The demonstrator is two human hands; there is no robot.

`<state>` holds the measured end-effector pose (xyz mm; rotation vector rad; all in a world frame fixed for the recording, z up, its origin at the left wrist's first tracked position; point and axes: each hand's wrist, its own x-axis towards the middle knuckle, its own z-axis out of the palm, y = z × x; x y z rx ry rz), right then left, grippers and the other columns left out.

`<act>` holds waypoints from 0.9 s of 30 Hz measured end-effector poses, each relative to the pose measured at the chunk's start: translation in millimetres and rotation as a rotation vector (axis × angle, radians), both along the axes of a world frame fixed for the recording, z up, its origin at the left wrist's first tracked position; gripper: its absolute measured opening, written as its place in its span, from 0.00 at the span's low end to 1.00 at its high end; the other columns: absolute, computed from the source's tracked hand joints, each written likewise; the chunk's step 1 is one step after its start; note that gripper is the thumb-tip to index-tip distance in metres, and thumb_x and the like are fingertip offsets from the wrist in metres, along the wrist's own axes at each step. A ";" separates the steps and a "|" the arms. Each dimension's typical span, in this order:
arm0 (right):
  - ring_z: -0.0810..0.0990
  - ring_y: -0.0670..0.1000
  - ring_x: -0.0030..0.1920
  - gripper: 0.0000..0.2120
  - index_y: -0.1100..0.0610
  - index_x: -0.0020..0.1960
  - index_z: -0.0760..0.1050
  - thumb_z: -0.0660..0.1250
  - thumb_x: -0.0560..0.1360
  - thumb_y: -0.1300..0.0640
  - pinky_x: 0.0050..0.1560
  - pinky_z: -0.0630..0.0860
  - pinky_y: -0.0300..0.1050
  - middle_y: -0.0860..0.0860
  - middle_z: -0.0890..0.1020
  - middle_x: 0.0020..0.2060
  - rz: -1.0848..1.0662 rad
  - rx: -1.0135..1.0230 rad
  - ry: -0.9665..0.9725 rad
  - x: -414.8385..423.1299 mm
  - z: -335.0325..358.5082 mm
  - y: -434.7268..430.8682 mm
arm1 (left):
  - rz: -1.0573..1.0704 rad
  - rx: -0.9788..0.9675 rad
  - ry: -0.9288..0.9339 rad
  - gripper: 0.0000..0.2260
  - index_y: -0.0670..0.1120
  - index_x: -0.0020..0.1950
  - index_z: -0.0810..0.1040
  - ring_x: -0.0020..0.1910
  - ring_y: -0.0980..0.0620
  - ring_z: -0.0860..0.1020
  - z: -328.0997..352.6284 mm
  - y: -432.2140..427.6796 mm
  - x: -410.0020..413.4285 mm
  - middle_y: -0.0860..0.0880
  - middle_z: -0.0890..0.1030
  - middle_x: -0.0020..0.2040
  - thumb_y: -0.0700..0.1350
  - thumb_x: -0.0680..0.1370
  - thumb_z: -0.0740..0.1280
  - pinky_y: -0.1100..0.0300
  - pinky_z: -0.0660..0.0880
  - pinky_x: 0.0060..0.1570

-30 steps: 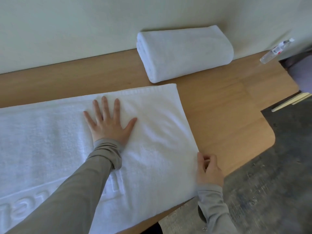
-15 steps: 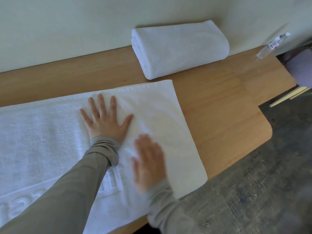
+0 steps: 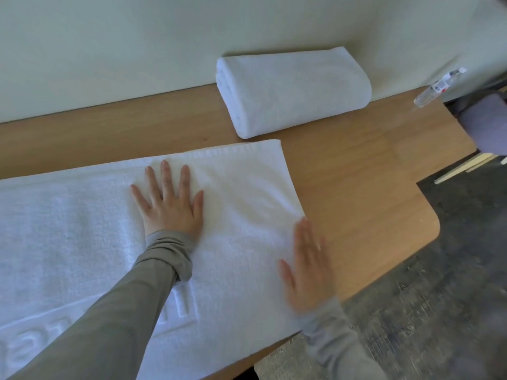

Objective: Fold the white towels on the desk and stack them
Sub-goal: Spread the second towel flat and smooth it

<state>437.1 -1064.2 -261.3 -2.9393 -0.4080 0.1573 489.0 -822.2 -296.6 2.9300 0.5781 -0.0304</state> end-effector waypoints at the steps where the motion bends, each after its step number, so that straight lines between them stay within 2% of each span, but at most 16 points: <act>1: 0.56 0.58 0.74 0.30 0.64 0.74 0.52 0.42 0.80 0.45 0.73 0.52 0.54 0.60 0.58 0.74 0.080 0.063 -0.019 4.7 -2.9 28.9 | -0.002 -0.001 0.003 0.27 0.51 0.77 0.51 0.76 0.38 0.46 -0.1 0.0 -0.1 0.43 0.49 0.78 0.58 0.80 0.40 0.34 0.42 0.70; 4: 0.58 0.55 0.74 0.27 0.63 0.73 0.61 0.49 0.79 0.50 0.70 0.61 0.58 0.57 0.63 0.73 0.388 0.088 -0.001 13.2 -15.7 98.6 | -0.009 -0.005 -0.007 0.24 0.52 0.77 0.49 0.76 0.40 0.45 -3.6 3.7 -0.4 0.44 0.48 0.78 0.54 0.81 0.41 0.36 0.41 0.71; 6: 0.58 0.53 0.74 0.26 0.61 0.73 0.61 0.50 0.78 0.50 0.71 0.60 0.57 0.55 0.63 0.73 0.503 -0.009 0.017 31.7 -23.2 99.9 | -0.008 -0.028 -0.020 0.24 0.52 0.77 0.51 0.76 0.41 0.46 -5.0 6.3 -0.5 0.45 0.49 0.78 0.53 0.81 0.43 0.37 0.41 0.71; 8: 0.50 0.52 0.76 0.28 0.58 0.75 0.55 0.47 0.79 0.47 0.73 0.53 0.57 0.53 0.56 0.75 0.497 -0.107 0.037 58.0 -25.6 74.8 | -0.002 -0.039 -0.022 0.26 0.52 0.77 0.51 0.76 0.41 0.47 -4.0 6.3 0.0 0.45 0.50 0.78 0.55 0.79 0.40 0.38 0.40 0.71; 10: 0.41 0.50 0.76 0.29 0.56 0.76 0.45 0.45 0.80 0.45 0.75 0.44 0.54 0.50 0.45 0.76 0.422 -0.184 0.054 92.0 -26.2 42.2 | -0.009 -0.026 -0.009 0.28 0.51 0.77 0.52 0.76 0.40 0.48 -2.7 4.9 0.4 0.44 0.51 0.78 0.57 0.77 0.38 0.37 0.41 0.71; 11: 0.38 0.48 0.75 0.29 0.55 0.76 0.41 0.44 0.80 0.45 0.75 0.39 0.51 0.49 0.41 0.76 0.355 -0.209 0.061 109.8 -25.0 27.5 | -0.013 -0.022 -0.001 0.29 0.51 0.77 0.52 0.76 0.40 0.48 -2.2 3.8 0.2 0.43 0.51 0.78 0.58 0.77 0.38 0.36 0.42 0.71; 13: 0.40 0.49 0.76 0.28 0.57 0.76 0.39 0.44 0.81 0.47 0.73 0.35 0.46 0.51 0.41 0.76 0.173 -0.209 0.082 137.2 -19.2 15.2 | -0.014 -0.009 0.014 0.29 0.51 0.77 0.51 0.76 0.39 0.47 -1.6 2.3 0.6 0.43 0.50 0.78 0.58 0.77 0.38 0.36 0.43 0.71; 15: 0.46 0.54 0.76 0.29 0.62 0.75 0.45 0.47 0.81 0.48 0.74 0.38 0.46 0.57 0.48 0.76 0.040 -0.094 0.014 146.8 -12.4 34.5 | -0.005 0.009 0.031 0.29 0.51 0.77 0.49 0.76 0.39 0.47 -2.5 1.9 1.1 0.43 0.49 0.78 0.59 0.77 0.37 0.35 0.42 0.70; 16: 0.49 0.56 0.76 0.28 0.65 0.75 0.49 0.48 0.81 0.49 0.74 0.42 0.48 0.59 0.52 0.75 0.079 0.002 -0.041 144.2 -9.1 54.9 | -0.003 0.011 0.035 0.29 0.51 0.77 0.49 0.76 0.39 0.46 -3.1 1.6 1.3 0.43 0.49 0.78 0.59 0.77 0.37 0.35 0.42 0.70; 18: 0.57 0.57 0.74 0.27 0.66 0.72 0.59 0.48 0.79 0.50 0.74 0.51 0.52 0.60 0.61 0.73 0.389 0.073 -0.073 130.1 -10.2 100.7 | -0.009 0.015 0.038 0.29 0.51 0.77 0.49 0.76 0.39 0.46 -3.5 1.5 0.9 0.43 0.49 0.78 0.59 0.77 0.37 0.35 0.42 0.70; 20: 0.57 0.53 0.74 0.27 0.62 0.73 0.60 0.47 0.79 0.49 0.74 0.52 0.53 0.55 0.62 0.73 0.644 -0.023 -0.048 123.5 -19.0 120.3 | -0.015 0.020 0.029 0.29 0.52 0.76 0.49 0.76 0.39 0.47 -3.8 2.6 1.0 0.43 0.49 0.78 0.59 0.77 0.38 0.36 0.42 0.70; 21: 0.53 0.51 0.75 0.27 0.59 0.74 0.57 0.47 0.80 0.48 0.75 0.48 0.52 0.53 0.58 0.75 0.648 -0.057 -0.024 131.6 -22.2 116.1 | -0.015 0.018 0.021 0.28 0.52 0.76 0.50 0.76 0.39 0.48 -4.0 2.9 0.9 0.43 0.50 0.78 0.58 0.77 0.38 0.36 0.42 0.70; 23: 0.48 0.49 0.76 0.27 0.58 0.76 0.51 0.49 0.81 0.48 0.75 0.42 0.50 0.51 0.53 0.76 0.517 -0.062 0.008 161.4 -30.0 92.9 | -0.012 0.013 0.007 0.28 0.52 0.76 0.50 0.76 0.39 0.49 -4.3 2.6 1.4 0.43 0.52 0.77 0.58 0.77 0.40 0.35 0.43 0.70; 25: 0.49 0.49 0.76 0.27 0.58 0.76 0.51 0.51 0.81 0.50 0.75 0.46 0.51 0.52 0.53 0.76 0.403 -0.053 0.006 187.5 -31.6 65.7 | -0.011 0.016 0.005 0.27 0.52 0.76 0.50 0.76 0.38 0.50 -5.3 1.8 1.7 0.43 0.53 0.77 0.58 0.78 0.40 0.35 0.43 0.70; 27: 0.50 0.48 0.76 0.26 0.57 0.76 0.51 0.52 0.80 0.52 0.75 0.49 0.52 0.51 0.53 0.76 0.377 0.004 0.060 202.3 -30.9 49.7 | -0.007 0.019 0.001 0.27 0.52 0.76 0.50 0.75 0.38 0.51 -6.5 1.8 2.1 0.43 0.53 0.77 0.59 0.78 0.41 0.35 0.43 0.70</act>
